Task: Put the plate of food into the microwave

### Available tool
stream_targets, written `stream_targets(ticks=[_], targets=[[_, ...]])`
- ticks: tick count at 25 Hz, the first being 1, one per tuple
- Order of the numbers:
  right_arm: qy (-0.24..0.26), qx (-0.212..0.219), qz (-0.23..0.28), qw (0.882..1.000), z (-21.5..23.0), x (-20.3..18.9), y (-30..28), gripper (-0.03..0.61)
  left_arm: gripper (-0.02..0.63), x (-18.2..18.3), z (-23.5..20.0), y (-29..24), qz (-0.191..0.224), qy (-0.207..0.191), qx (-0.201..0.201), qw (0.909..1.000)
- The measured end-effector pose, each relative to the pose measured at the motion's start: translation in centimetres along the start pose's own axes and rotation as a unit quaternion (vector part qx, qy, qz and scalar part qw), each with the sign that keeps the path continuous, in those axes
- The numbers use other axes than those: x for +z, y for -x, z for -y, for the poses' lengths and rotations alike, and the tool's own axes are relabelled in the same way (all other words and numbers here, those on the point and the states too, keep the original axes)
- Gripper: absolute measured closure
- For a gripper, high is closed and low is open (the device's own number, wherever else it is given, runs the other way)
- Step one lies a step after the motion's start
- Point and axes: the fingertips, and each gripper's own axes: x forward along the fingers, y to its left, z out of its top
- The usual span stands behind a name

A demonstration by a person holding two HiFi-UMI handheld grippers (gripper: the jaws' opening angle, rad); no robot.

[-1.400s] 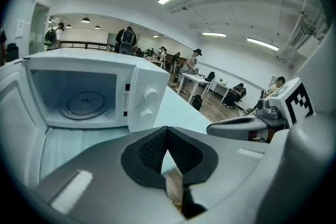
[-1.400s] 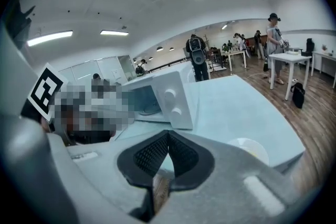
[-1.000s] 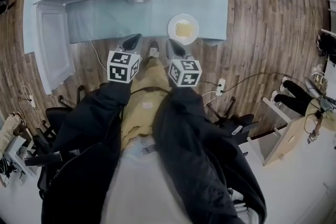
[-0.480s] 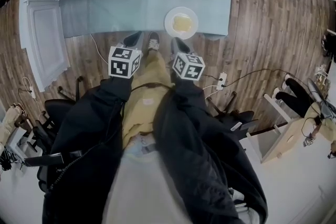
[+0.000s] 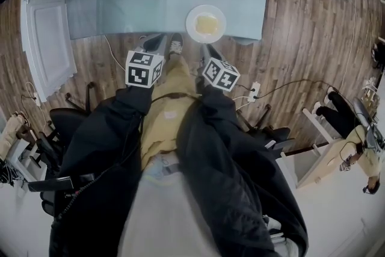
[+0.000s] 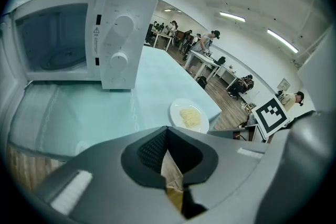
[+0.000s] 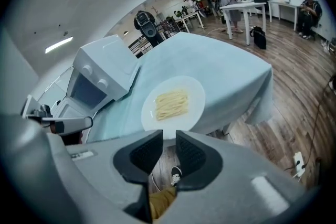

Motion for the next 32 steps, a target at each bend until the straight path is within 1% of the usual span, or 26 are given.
stream_targets(ticks=[3,8,12,15,19,21,23,27,29,32], targets=[[-0.029,0.003,-0.002,1.000,0.6,-0.2,-0.3,0.500,0.617,-0.2,0.0,-0.1,-0.005,0.000,0.002,1.0000],[-0.080,0.016,0.004,0.997,1.2,-0.3,-0.8,0.446,0.617,-0.4,0.2,-0.2,-0.011,-0.004,0.000,0.9999],[-0.122,0.030,0.010,0.992,1.5,-0.3,-1.4,0.437,0.617,-0.5,-0.3,-0.1,-0.016,-0.004,0.000,0.9999],[-0.161,0.049,0.020,0.986,1.6,0.0,-2.0,0.436,0.617,-0.6,-0.6,0.1,-0.017,-0.002,0.002,0.9998],[-0.223,0.079,0.021,0.971,1.5,0.3,-3.3,0.437,0.617,-1.2,-1.3,0.3,-0.021,0.005,0.005,0.9997],[-0.235,0.089,0.019,0.968,1.4,0.4,-3.7,0.437,0.617,-1.5,-1.5,0.5,-0.023,0.009,0.007,0.9997],[-0.245,0.100,0.018,0.964,1.2,0.6,-3.9,0.458,0.617,-1.7,-1.7,0.6,-0.022,0.012,0.008,0.9997],[-0.292,0.137,0.030,0.946,1.1,0.5,-3.5,0.508,0.617,-2.0,-1.7,0.7,-0.021,0.014,0.006,0.9997],[-0.301,0.154,0.039,0.940,0.9,0.7,-3.3,0.531,0.617,-2.1,-1.8,0.8,-0.021,0.016,0.004,0.9996],[-0.303,0.178,0.054,0.935,0.5,1.1,-3.0,0.557,0.617,-2.3,-1.9,1.0,-0.018,0.020,0.001,0.9996]])
